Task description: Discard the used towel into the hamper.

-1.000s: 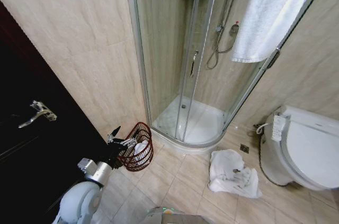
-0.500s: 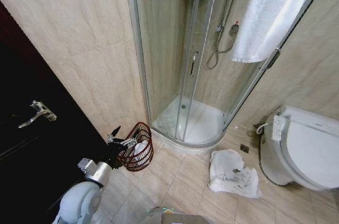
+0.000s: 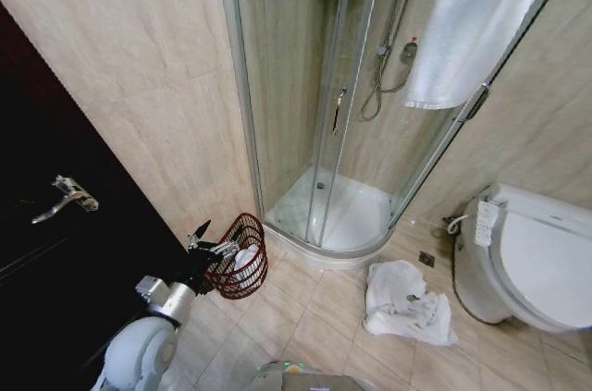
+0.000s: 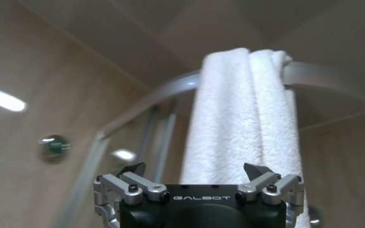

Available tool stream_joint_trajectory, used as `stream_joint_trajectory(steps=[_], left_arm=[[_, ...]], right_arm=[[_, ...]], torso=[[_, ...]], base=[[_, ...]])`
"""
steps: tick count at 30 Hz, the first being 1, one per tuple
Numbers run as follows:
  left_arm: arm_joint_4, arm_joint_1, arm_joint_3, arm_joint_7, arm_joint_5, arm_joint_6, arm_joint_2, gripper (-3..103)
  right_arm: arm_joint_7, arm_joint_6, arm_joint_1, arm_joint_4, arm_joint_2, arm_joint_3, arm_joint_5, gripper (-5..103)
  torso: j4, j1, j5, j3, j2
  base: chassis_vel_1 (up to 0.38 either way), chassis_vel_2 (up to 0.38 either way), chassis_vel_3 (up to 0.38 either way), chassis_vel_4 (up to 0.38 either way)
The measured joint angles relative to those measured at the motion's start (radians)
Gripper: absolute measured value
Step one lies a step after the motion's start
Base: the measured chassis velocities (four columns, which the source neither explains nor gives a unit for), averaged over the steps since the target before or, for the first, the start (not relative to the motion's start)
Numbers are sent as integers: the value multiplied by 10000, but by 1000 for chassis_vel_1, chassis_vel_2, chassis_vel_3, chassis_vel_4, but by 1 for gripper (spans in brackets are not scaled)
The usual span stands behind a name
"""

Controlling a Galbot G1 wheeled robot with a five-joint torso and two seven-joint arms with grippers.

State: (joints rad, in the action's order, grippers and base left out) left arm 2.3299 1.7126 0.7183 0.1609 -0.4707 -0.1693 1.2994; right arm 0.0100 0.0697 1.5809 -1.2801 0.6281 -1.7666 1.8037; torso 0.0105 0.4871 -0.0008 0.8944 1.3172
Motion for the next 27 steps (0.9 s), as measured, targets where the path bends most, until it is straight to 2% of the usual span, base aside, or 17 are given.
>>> stream_joint_trajectory(steps=[1,4,10,13,17,27], left_arm=[[0,0,0,0,0,0,0,100],[0,1,0,0,0,0,0,100],[0,0,0,0,0,0,0,100],[0,1,1,0,0,0,0,100],[0,1,0,0,0,0,1,100],[0,0,1,0,0,0,0,100]], right_arm=[[0,0,0,0,0,0,0,100],[-850,162,765,511,485,-579,-552,100],[-1675,168,1340,647,703,-910,-1058,100],[-2251,175,1677,778,825,-1060,-1843,100],[-2514,14,1859,1154,1076,-1150,-2247,100],[-2444,-149,2491,2221,1985,-1674,-2345,100]], torso=[[0,0,0,0,0],[1,2,9,2,-1],[-6,2,12,0,0],[-4,0,10,0,0],[-6,0,8,0,1],[-3,1,7,0,2]], base=[[0,0,0,0],[0,0,0,0],[0,0,0,0],[0,0,0,0],[0,0,0,0],[0,0,0,0]])
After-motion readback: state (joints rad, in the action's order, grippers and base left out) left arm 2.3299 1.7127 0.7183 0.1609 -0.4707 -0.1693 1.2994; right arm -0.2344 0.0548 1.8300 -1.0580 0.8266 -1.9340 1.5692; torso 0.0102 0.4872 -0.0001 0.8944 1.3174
